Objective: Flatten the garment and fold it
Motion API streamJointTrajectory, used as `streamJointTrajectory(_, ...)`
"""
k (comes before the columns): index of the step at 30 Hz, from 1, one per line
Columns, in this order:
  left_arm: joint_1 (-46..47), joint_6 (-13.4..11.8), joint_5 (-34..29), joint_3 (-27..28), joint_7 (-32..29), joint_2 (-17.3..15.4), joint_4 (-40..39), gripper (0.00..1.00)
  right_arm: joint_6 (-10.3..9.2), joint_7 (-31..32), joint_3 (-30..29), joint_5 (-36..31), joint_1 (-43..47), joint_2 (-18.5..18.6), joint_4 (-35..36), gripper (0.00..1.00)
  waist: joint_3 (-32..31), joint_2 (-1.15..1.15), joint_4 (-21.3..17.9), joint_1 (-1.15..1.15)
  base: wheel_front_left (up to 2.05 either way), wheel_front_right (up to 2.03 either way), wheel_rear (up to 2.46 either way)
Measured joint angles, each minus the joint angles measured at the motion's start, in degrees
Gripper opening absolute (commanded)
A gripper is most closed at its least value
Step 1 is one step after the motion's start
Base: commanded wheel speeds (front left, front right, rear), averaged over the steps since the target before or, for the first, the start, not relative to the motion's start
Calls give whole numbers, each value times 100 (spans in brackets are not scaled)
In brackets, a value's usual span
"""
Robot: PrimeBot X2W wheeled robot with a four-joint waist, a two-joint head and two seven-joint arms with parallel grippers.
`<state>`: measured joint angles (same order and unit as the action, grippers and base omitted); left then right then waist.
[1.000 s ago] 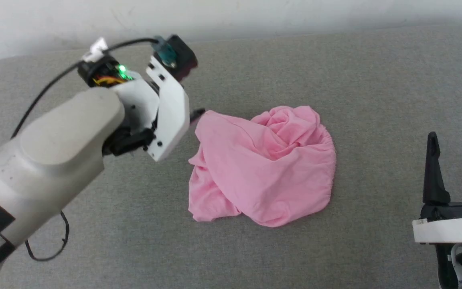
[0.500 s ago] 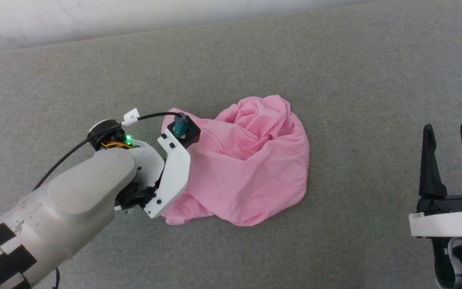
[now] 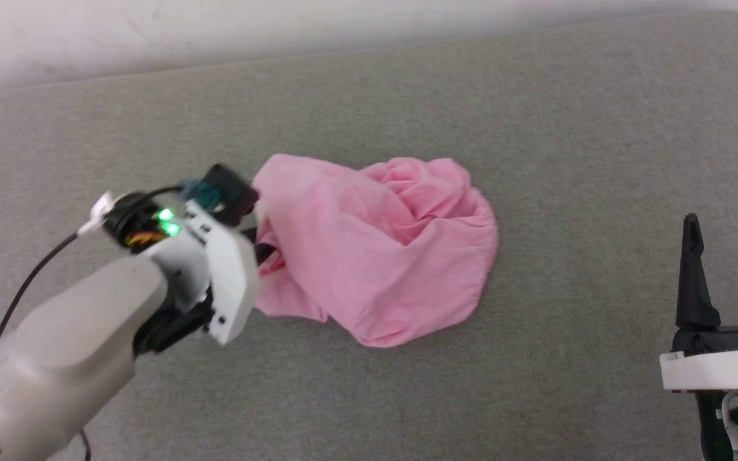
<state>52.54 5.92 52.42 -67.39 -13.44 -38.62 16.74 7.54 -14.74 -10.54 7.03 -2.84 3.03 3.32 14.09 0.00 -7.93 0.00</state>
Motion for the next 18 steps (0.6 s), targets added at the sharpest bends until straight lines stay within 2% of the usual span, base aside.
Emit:
streamJointTrajectory(3,-575,-368,135,142,471,-369,-303,0,0,0,1,-3,76,0,1,100,-99,0,150,0,0,0,0)
streamJointTrajectory(6,-1238,-712,257,123,691,-662,-580,0,0,0,-1,-44,124,0,0,100,-185,0,317,-1,0,0,0)
streamJointTrajectory(11,-1974,-964,500,-32,839,-632,-670,0,0,0,137,-116,131,0,-5,100,-279,0,591,0,0,0,0)
streamJointTrajectory(12,-2028,-1010,500,-48,898,-571,-633,18,0,0,180,-148,130,-1,-7,100,-298,0,638,-1,0,0,0)
streamJointTrajectory(13,-2057,-1079,459,-51,1011,-499,-576,100,0,0,230,-201,129,-1,-7,100,-318,0,680,-1,0,0,0)
streamJointTrajectory(16,-2106,-1314,347,19,1452,-281,-456,100,0,0,336,-310,98,-2,-1,100,-409,0,771,0,0,0,0)
streamJointTrajectory(18,-2156,-1551,289,203,1952,-182,-475,100,0,0,394,-439,35,8,33,100,-478,0,823,-1,0,0,0)
